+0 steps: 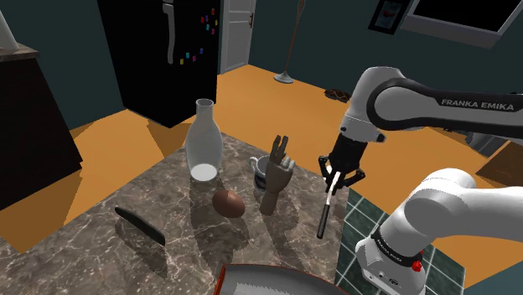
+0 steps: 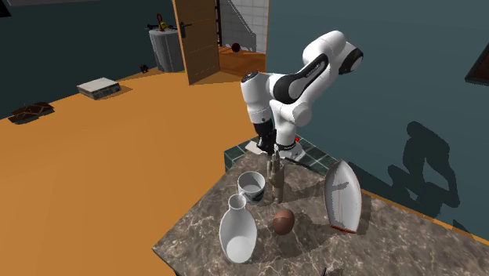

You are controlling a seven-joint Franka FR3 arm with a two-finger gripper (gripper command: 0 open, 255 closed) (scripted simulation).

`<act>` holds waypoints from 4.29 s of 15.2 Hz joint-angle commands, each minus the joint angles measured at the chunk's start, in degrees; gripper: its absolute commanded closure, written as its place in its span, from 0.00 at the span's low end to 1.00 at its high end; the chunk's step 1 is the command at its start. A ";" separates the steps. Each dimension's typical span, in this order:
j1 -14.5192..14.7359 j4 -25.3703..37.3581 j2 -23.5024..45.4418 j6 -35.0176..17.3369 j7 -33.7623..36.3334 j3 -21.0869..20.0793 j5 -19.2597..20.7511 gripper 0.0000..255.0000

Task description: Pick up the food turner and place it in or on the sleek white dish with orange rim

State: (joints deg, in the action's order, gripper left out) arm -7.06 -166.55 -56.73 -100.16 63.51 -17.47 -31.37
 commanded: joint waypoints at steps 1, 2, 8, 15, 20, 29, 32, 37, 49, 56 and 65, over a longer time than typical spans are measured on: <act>-0.23 1.30 -0.48 1.73 0.49 0.56 0.68 1.00; -0.34 1.96 -0.68 2.55 0.71 0.83 0.99 1.00; -0.89 6.08 -1.38 7.19 2.01 2.35 2.65 1.00; 5.63 5.93 -5.40 7.56 11.49 -6.19 -6.68 1.00; 9.88 8.05 -5.72 6.37 19.02 -13.96 -14.29 1.00; 12.55 16.56 -1.29 1.91 30.92 -28.25 -25.16 1.00; 12.28 17.70 0.09 -0.29 32.38 -32.09 -27.66 1.00; 12.33 15.29 0.82 -3.47 30.89 -35.13 -30.33 1.00; 11.88 12.46 2.60 -8.22 28.51 -40.06 -34.57 1.00; 11.89 12.46 2.60 -8.21 28.52 -40.05 -34.56 0.00; 12.30 14.81 -0.05 -1.66 29.90 -32.14 -28.24 0.00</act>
State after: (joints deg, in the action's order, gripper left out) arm 5.20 -151.74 -56.70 -101.98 93.39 -49.79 -59.75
